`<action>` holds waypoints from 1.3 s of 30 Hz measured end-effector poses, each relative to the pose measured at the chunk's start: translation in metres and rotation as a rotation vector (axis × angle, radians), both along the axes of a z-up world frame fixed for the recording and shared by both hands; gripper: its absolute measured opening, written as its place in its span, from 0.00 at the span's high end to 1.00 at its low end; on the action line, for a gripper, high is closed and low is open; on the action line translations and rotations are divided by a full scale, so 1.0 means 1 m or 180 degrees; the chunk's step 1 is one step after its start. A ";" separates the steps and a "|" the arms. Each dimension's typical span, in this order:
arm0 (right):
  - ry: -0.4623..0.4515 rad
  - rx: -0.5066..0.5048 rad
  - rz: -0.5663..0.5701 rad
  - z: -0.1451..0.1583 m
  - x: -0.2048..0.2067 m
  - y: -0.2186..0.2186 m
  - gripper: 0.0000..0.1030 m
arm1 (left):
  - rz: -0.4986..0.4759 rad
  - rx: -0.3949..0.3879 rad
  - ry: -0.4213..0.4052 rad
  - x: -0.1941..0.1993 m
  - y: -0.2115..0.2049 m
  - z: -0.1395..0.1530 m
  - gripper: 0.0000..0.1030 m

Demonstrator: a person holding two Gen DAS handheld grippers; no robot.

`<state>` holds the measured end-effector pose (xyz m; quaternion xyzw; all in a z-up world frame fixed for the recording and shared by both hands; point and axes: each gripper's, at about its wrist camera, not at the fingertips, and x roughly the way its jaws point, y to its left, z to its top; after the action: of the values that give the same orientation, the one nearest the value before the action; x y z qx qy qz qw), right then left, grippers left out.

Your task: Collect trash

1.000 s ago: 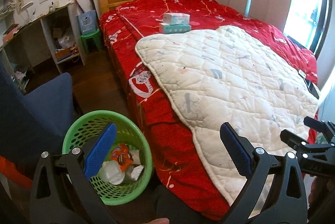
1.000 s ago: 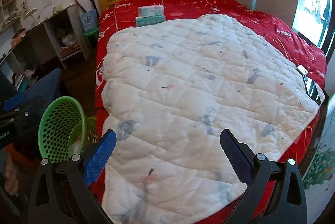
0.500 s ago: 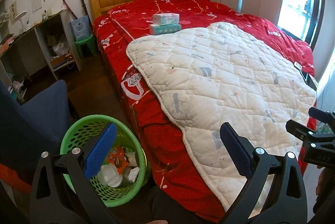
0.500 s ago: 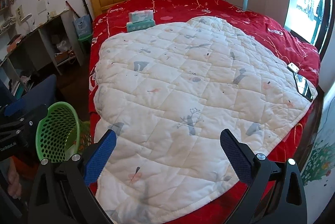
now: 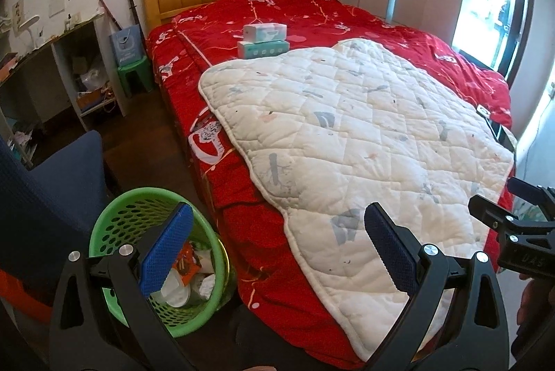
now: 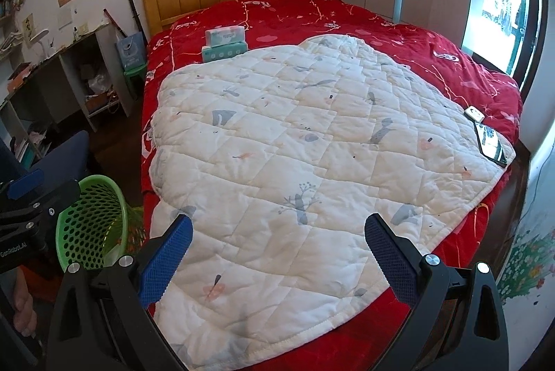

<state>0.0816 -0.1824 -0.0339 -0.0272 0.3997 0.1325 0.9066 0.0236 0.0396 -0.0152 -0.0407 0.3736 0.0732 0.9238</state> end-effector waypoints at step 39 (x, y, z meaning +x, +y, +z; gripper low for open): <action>-0.0214 0.0108 0.0044 0.020 -0.015 -0.003 0.07 | 0.0129 -0.0003 -0.0185 -0.012 -0.003 0.018 0.05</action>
<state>0.0668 -0.1858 -0.0140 -0.0191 0.3665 0.1445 0.9189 0.0112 0.0366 0.0032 -0.0509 0.3458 0.0905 0.9326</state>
